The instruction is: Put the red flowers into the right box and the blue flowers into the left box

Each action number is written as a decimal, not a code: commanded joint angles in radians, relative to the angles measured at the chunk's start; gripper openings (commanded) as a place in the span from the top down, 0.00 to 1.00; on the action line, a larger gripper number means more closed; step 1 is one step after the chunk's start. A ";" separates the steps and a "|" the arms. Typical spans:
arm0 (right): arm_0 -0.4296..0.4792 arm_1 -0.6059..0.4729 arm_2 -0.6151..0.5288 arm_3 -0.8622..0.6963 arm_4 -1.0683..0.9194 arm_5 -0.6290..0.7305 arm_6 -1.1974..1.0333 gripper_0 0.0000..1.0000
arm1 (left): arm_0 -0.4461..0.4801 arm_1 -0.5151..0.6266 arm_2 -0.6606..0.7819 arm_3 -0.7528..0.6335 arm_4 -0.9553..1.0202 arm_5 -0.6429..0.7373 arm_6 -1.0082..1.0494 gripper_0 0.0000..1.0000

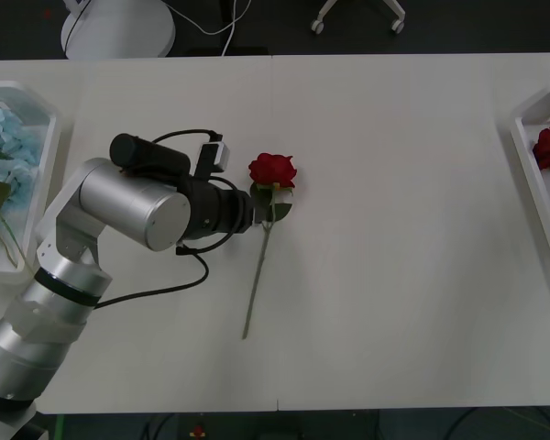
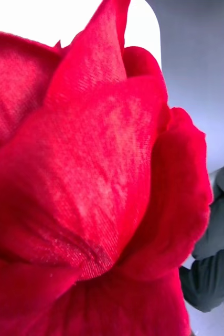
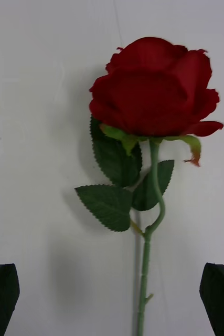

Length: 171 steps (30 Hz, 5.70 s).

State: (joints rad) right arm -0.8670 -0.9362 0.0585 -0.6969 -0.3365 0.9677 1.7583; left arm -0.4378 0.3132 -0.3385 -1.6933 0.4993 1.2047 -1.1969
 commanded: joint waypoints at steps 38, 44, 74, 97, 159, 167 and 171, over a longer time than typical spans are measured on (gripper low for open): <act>0.025 0.062 -0.002 0.128 -0.127 -0.188 -0.118 0.23 | -0.314 -0.232 -0.182 0.483 -0.384 -0.073 0.313 0.99; 0.023 -0.010 0.000 0.014 -0.335 0.005 -0.097 0.14 | -0.315 -0.229 -0.180 0.491 -0.392 -0.071 0.306 1.00; 0.330 -0.151 -0.031 -0.622 -1.337 0.393 0.477 0.07 | -0.309 -0.034 0.210 0.090 0.140 0.036 0.074 1.00; 0.505 -0.055 -0.054 -0.819 -1.471 0.358 0.469 0.07 | -0.153 -0.203 0.095 0.050 0.505 -0.585 0.053 1.00; 0.542 0.106 0.196 -1.004 -1.504 0.117 0.400 1.00 | -0.061 0.010 0.191 -0.108 0.801 -0.287 0.023 0.08; 0.542 -0.010 0.164 -1.000 -1.392 0.097 0.239 1.00 | -0.005 0.201 0.389 -0.177 0.973 0.010 -0.115 0.08; 0.542 -0.075 0.112 -0.964 -1.290 0.112 0.150 1.00 | 0.025 0.265 0.421 -0.169 0.978 0.081 -0.316 0.08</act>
State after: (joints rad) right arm -0.3273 -0.9295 0.2359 -1.6620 -1.6740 1.0737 1.9419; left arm -0.4456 0.5032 0.0527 -1.8284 1.4588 1.2544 -1.2631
